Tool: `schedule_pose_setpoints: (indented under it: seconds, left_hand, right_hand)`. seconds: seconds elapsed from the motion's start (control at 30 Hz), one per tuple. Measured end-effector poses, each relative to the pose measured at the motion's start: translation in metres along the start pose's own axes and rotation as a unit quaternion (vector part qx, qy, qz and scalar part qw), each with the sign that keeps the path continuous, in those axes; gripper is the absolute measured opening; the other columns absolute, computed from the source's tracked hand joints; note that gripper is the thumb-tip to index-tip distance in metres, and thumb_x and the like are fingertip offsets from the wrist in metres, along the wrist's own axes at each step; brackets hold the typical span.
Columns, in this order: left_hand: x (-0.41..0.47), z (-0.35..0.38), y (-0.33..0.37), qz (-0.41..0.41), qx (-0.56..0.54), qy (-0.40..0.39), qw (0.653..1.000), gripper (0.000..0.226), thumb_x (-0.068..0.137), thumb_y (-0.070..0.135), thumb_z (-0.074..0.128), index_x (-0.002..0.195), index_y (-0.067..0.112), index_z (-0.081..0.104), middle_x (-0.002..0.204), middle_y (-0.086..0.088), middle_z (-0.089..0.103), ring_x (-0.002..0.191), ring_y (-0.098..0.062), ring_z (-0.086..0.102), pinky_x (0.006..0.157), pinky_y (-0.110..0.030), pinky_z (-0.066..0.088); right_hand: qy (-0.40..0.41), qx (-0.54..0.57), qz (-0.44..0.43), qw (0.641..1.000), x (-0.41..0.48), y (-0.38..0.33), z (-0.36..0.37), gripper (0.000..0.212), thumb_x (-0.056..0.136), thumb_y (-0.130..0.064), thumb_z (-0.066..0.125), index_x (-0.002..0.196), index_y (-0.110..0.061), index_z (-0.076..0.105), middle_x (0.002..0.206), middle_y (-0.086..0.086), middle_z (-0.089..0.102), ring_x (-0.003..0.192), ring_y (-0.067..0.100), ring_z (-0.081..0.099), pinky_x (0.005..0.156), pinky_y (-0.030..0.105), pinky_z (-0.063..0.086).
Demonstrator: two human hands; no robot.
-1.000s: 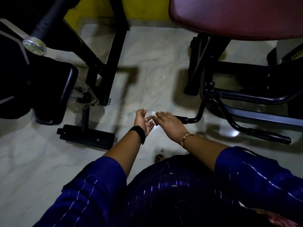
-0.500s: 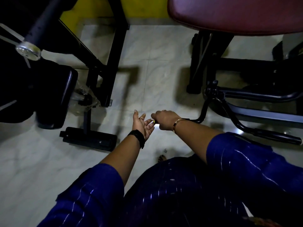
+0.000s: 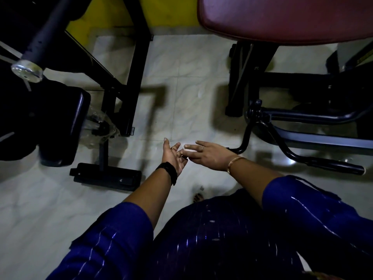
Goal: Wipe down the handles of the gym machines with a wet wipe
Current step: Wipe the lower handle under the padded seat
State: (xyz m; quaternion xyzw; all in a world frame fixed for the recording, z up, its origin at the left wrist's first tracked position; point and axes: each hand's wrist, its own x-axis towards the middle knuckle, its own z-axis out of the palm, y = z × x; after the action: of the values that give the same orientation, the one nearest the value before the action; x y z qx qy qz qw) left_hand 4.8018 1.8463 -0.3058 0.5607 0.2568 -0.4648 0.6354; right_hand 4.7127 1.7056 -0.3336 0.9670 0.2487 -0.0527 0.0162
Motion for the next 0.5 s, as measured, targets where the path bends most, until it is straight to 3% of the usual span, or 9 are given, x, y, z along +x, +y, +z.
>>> schedule_pose_setpoints:
  seconds: [0.13, 0.23, 0.33, 0.43, 0.5]
  left_hand:
    - [-0.003, 0.007, 0.002, -0.001, -0.005, -0.019, 1.000, 0.076, 0.097, 0.066, 0.022, 0.148, 0.011, 0.034, 0.147, -0.018, 0.043, 0.130, -0.032, 0.048, 0.105, -0.036, 0.039]
    - [-0.003, 0.011, 0.001, 0.004, 0.029, -0.021, 0.999, 0.074, 0.098, 0.064, 0.021, 0.147, 0.011, 0.036, 0.146, -0.016, 0.045, 0.136, -0.030, 0.043, 0.115, -0.038, 0.029]
    - [0.001, 0.010, -0.002, 0.005, 0.053, -0.012, 0.999, 0.071, 0.099, 0.061, 0.022, 0.143, 0.008, 0.041, 0.143, -0.012, 0.049, 0.138, -0.026, 0.041, 0.117, -0.038, 0.024]
    - [0.001, 0.010, -0.004, 0.007, 0.050, 0.004, 0.999, 0.062, 0.099, 0.059, 0.026, 0.130, 0.010, 0.049, 0.117, -0.005, 0.060, 0.134, -0.024, 0.046, 0.115, -0.037, 0.026]
    - [-0.002, 0.013, -0.004, 0.003, 0.047, 0.005, 0.999, 0.062, 0.099, 0.059, 0.028, 0.131, 0.010, 0.049, 0.125, -0.007, 0.058, 0.135, -0.023, 0.044, 0.115, -0.035, 0.026]
  right_hand:
    - [0.019, -0.016, 0.034, 0.999, -0.043, 0.000, 0.013, 0.058, 0.088, -0.008, 0.060, 0.142, -0.022, 0.046, 0.155, -0.009, 0.032, 0.141, 0.023, 0.033, 0.112, 0.042, 0.032]
    - [0.011, -0.022, 0.074, 0.997, -0.077, -0.007, 0.019, 0.068, 0.088, -0.004, 0.043, 0.151, -0.026, 0.028, 0.157, -0.008, 0.025, 0.143, 0.022, 0.029, 0.114, 0.042, 0.026]
    - [-0.006, -0.004, 0.124, 0.992, -0.089, -0.017, 0.019, 0.082, 0.078, -0.011, 0.052, 0.152, -0.025, 0.022, 0.158, -0.005, 0.024, 0.145, 0.022, 0.022, 0.111, 0.043, 0.027]
    - [0.010, 0.020, 0.178, 0.984, -0.078, -0.028, 0.020, 0.066, 0.087, -0.023, 0.045, 0.151, -0.018, 0.028, 0.155, 0.001, 0.032, 0.142, 0.022, 0.029, 0.111, 0.040, 0.024]
    - [0.038, 0.054, 0.227, 0.972, -0.060, -0.035, 0.014, 0.054, 0.093, -0.028, 0.038, 0.145, -0.014, 0.041, 0.149, 0.005, 0.042, 0.137, 0.024, 0.040, 0.109, 0.039, 0.026]
